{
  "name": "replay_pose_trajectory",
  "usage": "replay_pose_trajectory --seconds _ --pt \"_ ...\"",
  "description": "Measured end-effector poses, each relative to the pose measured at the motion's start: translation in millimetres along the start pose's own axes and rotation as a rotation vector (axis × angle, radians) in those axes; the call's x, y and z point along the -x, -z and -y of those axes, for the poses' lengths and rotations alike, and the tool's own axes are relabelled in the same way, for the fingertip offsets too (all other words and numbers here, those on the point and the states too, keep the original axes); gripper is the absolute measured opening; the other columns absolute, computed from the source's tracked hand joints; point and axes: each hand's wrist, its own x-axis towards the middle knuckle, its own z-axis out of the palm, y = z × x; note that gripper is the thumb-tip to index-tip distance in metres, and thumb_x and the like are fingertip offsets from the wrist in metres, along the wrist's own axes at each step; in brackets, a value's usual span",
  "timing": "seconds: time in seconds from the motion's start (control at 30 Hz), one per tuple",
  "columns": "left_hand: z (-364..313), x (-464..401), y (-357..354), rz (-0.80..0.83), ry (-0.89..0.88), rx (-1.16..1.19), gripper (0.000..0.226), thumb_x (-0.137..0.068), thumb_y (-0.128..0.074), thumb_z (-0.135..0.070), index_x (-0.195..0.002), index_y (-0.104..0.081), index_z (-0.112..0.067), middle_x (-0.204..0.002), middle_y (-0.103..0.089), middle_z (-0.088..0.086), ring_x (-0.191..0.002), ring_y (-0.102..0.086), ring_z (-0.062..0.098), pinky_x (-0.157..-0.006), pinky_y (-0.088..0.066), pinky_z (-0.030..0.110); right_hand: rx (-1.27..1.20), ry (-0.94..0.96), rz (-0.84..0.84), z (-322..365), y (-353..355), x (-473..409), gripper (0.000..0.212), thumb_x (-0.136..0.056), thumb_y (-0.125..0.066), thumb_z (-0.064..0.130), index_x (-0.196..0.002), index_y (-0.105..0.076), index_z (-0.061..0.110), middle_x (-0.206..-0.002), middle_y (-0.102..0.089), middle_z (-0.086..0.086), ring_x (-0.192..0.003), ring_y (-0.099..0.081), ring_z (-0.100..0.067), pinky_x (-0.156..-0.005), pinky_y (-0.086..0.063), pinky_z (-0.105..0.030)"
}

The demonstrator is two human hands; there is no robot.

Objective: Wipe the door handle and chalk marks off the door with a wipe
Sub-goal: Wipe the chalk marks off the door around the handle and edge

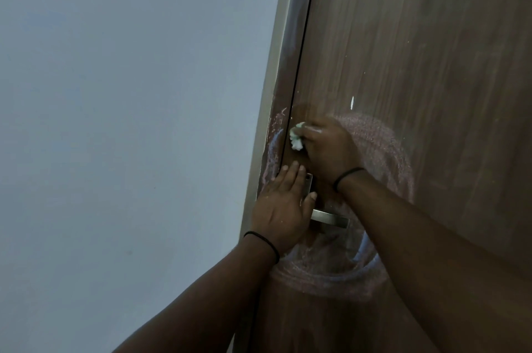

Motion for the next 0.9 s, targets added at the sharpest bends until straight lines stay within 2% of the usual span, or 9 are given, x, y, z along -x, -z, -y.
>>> replay_pose_trajectory --seconds 0.07,0.13,0.3,0.4,0.47,0.53,0.63,0.77,0.9 --pt "0 0 -1 0.013 -0.001 -0.008 0.058 -0.102 -0.030 -0.042 -0.153 -0.022 -0.018 -0.161 -0.020 0.000 -0.148 -0.016 0.016 -0.120 -0.018 0.032 0.051 -0.030 -0.090 -5 3 -17 0.017 -0.084 -0.060 0.009 -0.092 -0.075 0.007 -0.096 -0.069 -0.014 -0.088 -0.064 -0.029 -0.076 -0.053 -0.035" --pt "1 -1 1 0.020 -0.001 -0.020 0.056 -0.101 -0.032 -0.037 -0.153 -0.024 -0.017 -0.160 -0.022 0.001 -0.147 -0.019 0.018 -0.119 -0.022 0.035 0.069 -0.075 -0.102 2 1 -33 0.020 -0.085 -0.057 0.008 -0.094 -0.074 0.007 -0.097 -0.068 -0.014 -0.091 -0.061 -0.031 -0.078 -0.051 -0.035" --pt "1 -4 8 0.077 0.000 -0.083 0.056 -0.100 -0.031 -0.032 -0.154 -0.021 -0.020 -0.161 -0.017 -0.003 -0.147 -0.019 0.017 -0.116 -0.028 0.040 0.077 0.008 0.106 3 2 10 0.017 -0.087 -0.062 0.012 -0.097 -0.075 0.011 -0.099 -0.068 -0.012 -0.092 -0.061 -0.030 -0.077 -0.049 -0.033" --pt "-2 -5 9 0.110 0.013 -0.086 0.058 -0.099 -0.031 -0.033 -0.154 -0.019 -0.020 -0.162 -0.015 -0.003 -0.148 -0.016 0.017 -0.118 -0.023 0.040 0.105 0.017 -0.011 -11 14 13 0.014 -0.082 -0.068 0.009 -0.094 -0.076 0.009 -0.094 -0.069 -0.014 -0.085 -0.063 -0.032 -0.071 -0.054 -0.036" --pt "-4 -8 11 0.123 0.025 -0.083 0.059 -0.098 -0.032 -0.033 -0.154 -0.019 -0.019 -0.162 -0.016 -0.002 -0.148 -0.017 0.018 -0.118 -0.023 0.041 0.106 -0.074 -0.104 -8 10 -10 0.016 -0.081 -0.065 0.006 -0.093 -0.075 0.009 -0.096 -0.068 -0.014 -0.087 -0.063 -0.033 -0.073 -0.053 -0.035" --pt "-5 -10 13 0.128 0.033 -0.087 0.060 -0.097 -0.034 -0.032 -0.154 -0.020 -0.018 -0.161 -0.018 0.000 -0.147 -0.018 0.019 -0.118 -0.025 0.039 0.085 -0.094 -0.096 2 -2 -26 0.020 -0.081 -0.061 0.006 -0.095 -0.075 0.010 -0.098 -0.069 -0.014 -0.092 -0.062 -0.032 -0.078 -0.051 -0.034" --pt "-5 -11 14 0.131 0.030 -0.092 0.062 -0.095 -0.038 -0.031 -0.154 -0.021 -0.018 -0.161 -0.020 0.000 -0.146 -0.022 0.020 -0.116 -0.029 0.037 0.069 -0.004 -0.049 11 -11 -39 0.022 -0.081 -0.061 0.002 -0.096 -0.075 0.009 -0.097 -0.069 -0.013 -0.092 -0.062 -0.030 -0.076 -0.052 -0.033" --pt "-2 -13 12 0.120 0.039 -0.048 0.064 -0.092 -0.041 -0.032 -0.153 -0.025 -0.021 -0.160 -0.022 -0.002 -0.146 -0.023 0.019 -0.114 -0.032 0.037 0.003 -0.118 -0.183 13 -8 -61 0.019 -0.084 -0.057 0.000 -0.090 -0.074 0.007 -0.090 -0.066 -0.013 -0.082 -0.061 -0.027 -0.070 -0.053 -0.033" --pt "0 -14 12 0.094 0.036 -0.045 0.060 -0.094 -0.041 -0.034 -0.152 -0.028 -0.024 -0.159 -0.025 -0.005 -0.145 -0.026 0.017 -0.113 -0.033 0.035 0.024 0.087 0.015 11 -7 -4 0.009 -0.082 -0.066 0.003 -0.085 -0.074 0.005 -0.086 -0.065 -0.015 -0.080 -0.060 -0.031 -0.066 -0.053 -0.036"
